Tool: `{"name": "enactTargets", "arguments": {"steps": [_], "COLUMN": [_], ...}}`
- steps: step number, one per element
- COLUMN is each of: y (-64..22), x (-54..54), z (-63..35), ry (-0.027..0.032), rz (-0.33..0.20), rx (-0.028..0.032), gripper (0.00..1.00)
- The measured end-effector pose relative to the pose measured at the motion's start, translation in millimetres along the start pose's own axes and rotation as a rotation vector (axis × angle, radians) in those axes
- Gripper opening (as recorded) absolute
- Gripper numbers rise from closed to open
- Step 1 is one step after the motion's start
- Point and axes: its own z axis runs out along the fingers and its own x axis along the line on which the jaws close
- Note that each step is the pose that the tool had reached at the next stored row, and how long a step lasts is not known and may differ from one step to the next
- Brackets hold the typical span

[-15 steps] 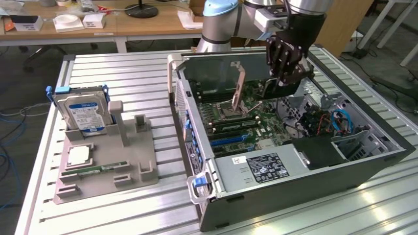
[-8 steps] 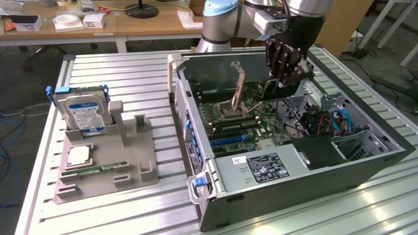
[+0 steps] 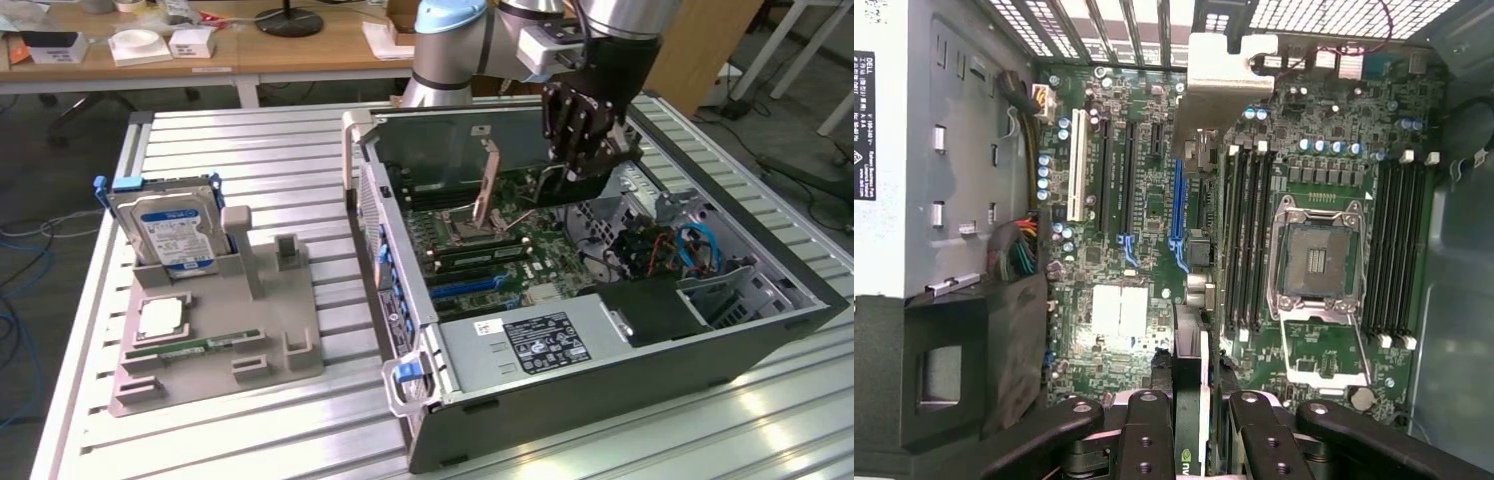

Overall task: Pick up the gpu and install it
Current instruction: 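Insert the gpu into the slot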

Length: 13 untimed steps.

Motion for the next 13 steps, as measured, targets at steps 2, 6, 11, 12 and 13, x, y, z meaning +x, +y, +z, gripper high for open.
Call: {"name": "enactTargets", "arguments": {"steps": [2, 6, 11, 12, 13], "y": [0.0, 0.1, 0.1, 0.1, 0.1], "x": [0.0, 0.0, -0.1, -0.2, -0.3], "z": [1.1, 3.2, 6.0, 6.6, 7.0], "ry": [0.0001, 0.0001, 0.0002, 0.0004, 0.0006], "rz": [0.0, 0.002, 0.009, 0.015, 0.023], "rx": [0.0, -0.0001, -0.0001, -0.0002, -0.0002], "gripper": [0.26, 0.26, 0.26, 0.26, 0.26]}}
